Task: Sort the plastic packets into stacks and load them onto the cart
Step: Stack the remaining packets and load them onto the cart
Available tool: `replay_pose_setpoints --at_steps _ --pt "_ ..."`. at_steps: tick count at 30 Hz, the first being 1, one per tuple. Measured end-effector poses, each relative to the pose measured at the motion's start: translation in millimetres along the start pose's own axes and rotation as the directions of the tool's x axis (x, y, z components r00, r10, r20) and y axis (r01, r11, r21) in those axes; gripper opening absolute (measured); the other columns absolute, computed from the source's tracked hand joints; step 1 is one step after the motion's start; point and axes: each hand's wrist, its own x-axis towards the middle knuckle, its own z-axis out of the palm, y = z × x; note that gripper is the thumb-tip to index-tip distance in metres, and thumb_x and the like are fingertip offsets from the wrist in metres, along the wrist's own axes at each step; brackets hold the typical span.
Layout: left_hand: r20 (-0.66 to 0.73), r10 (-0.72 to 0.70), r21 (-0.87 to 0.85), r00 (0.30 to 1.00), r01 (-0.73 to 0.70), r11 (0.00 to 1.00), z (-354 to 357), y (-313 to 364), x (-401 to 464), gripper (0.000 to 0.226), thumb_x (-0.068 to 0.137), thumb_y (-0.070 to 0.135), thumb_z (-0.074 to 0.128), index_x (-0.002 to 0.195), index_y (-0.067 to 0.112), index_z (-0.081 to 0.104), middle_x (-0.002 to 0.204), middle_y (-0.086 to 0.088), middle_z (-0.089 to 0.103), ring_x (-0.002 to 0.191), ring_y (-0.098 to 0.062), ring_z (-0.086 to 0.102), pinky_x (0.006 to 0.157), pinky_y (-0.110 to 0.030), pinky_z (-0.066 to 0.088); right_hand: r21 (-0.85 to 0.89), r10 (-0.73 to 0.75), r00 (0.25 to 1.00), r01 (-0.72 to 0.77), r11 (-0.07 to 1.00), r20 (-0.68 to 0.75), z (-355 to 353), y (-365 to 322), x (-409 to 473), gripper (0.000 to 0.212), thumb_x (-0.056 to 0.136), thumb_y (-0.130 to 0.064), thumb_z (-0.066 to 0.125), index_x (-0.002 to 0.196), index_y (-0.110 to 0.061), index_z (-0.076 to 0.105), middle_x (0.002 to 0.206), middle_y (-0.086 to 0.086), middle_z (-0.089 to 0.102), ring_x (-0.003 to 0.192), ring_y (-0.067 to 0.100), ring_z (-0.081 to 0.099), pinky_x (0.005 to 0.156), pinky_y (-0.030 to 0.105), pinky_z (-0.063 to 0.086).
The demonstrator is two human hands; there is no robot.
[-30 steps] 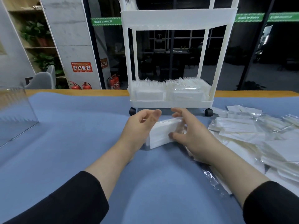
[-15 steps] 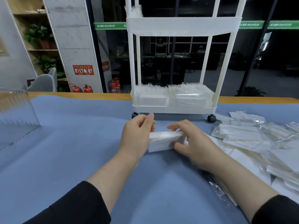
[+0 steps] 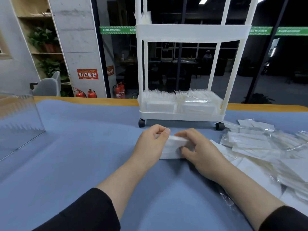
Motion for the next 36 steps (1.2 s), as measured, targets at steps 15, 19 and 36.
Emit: replay_pose_setpoints --at_steps 15,19,36 --pt "0.321 0.054 0.273 0.946 -0.147 0.951 -19 5 -1 0.031 0.083 0.018 0.08 0.101 0.038 0.063 0.087 0.014 0.066 0.063 -0.009 0.056 0.062 -0.025 0.046 0.031 0.059 0.998 -0.059 0.998 0.007 -22 -3 -6 0.029 0.09 -0.014 0.064 0.102 -0.04 0.06 0.098 -0.021 0.059 0.092 -0.002 0.055 0.08 0.016 0.042" --pt "0.314 0.035 0.393 0.949 -0.163 0.905 -16 3 -1 0.019 0.084 0.022 0.079 0.091 0.033 0.065 0.075 0.006 0.067 0.062 -0.008 0.057 0.064 -0.032 0.048 -0.014 0.068 0.995 -0.068 0.998 0.075 -31 -4 -11 0.033 0.094 -0.031 0.067 0.125 -0.036 0.059 0.12 -0.019 0.056 0.111 -0.002 0.053 0.094 0.017 0.041" --pt "0.299 0.036 0.436 0.953 -0.171 0.884 -14 13 -7 0.029 0.089 0.016 0.071 0.099 0.037 0.054 0.084 0.007 0.065 0.067 -0.017 0.059 0.061 -0.03 0.047 -0.573 0.568 0.822 -0.447 0.687 0.04 -157 87 -28 0.063 0.087 -0.055 0.066 0.144 -0.039 0.044 0.145 -0.009 0.051 0.125 0.022 0.053 0.099 0.036 0.042"
